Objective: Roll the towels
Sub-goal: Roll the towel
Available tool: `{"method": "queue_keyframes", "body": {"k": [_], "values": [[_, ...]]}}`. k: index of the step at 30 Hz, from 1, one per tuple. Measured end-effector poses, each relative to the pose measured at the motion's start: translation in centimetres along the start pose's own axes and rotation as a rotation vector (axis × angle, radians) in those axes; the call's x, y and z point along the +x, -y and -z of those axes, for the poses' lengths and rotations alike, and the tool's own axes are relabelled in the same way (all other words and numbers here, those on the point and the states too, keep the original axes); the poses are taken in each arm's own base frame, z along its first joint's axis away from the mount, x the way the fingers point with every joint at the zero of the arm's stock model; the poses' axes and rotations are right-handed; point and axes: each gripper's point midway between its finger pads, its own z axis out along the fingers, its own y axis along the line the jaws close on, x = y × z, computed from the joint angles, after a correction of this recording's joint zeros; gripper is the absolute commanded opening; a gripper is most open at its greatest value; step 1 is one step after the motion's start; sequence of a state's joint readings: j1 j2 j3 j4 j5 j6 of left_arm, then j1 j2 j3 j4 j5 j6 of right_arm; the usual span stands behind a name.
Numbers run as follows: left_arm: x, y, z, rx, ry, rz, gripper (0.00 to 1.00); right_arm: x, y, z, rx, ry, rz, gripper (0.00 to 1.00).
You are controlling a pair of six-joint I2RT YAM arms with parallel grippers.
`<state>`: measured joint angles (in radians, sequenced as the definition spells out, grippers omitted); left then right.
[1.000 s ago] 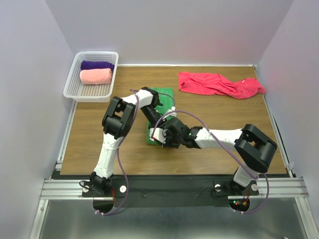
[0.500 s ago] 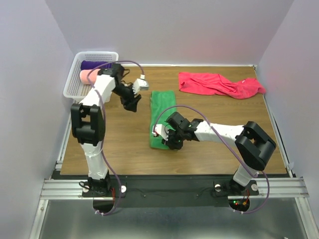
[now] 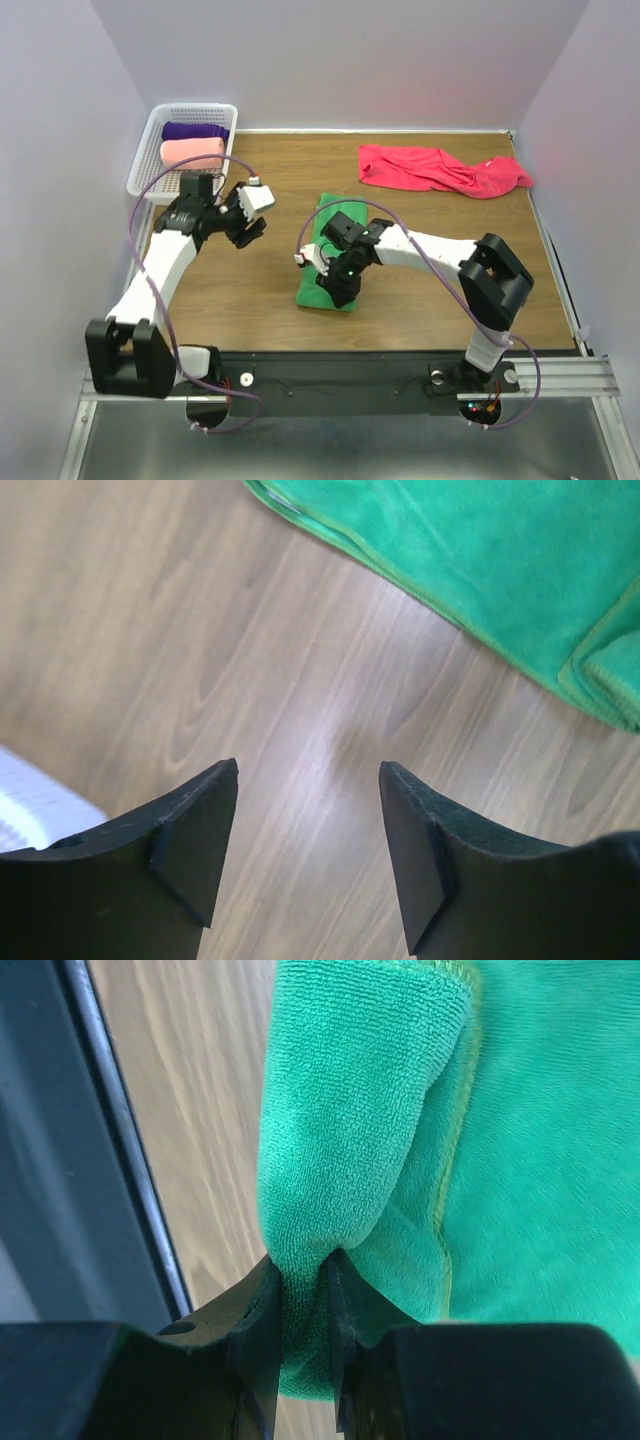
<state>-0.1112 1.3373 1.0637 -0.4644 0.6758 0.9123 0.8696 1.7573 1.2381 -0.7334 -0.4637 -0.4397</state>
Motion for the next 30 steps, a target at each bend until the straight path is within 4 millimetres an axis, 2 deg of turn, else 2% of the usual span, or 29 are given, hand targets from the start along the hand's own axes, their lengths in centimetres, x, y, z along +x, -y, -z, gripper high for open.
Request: {"method": "queue_keyframes", "body": {"k": [2,5,9,15,20,26,28,30], "values": [[-0.6,0.6,1.2,-0.052,0.039,-0.056,0.73,-0.2,-0.2,-0.7,-0.054,0.001,-0.020,0.24],[-1.1,1.6,2.9,-0.109,0.062,-0.164,0.72,0.9,0.2,-2.0,-0.153,-0.016,-0.092,0.24],[-1.1,4.1,3.7,-0.104,0.042,-0.332,0.72,2.1,1.2,-2.6,-0.283,0.010,-0.229,0.24],[-0.3,12.2,2.8,0.068,0.040,-0.588,0.79,1.8,1.6,-2.0,-0.436,0.066,-0.363,0.25],[1.3,16.9,0.6,0.202,0.019,-0.686,0.86,1.5,1.6,-2.2,-0.536,0.067,-0.431,0.27],[1.1,22.9,-3.7,0.365,-0.025,-0.756,0.86,1.7,1.7,-2.1,-0.603,0.075,-0.508,0.29],[1.2,24.4,-5.1,0.387,-0.053,-0.765,0.86,1.7,1.8,-2.0,-0.616,0.074,-0.528,0.30],[1.7,25.6,-6.7,0.391,-0.091,-0.775,0.80,1.8,1.9,-2.0,-0.626,0.073,-0.545,0.31]]}}
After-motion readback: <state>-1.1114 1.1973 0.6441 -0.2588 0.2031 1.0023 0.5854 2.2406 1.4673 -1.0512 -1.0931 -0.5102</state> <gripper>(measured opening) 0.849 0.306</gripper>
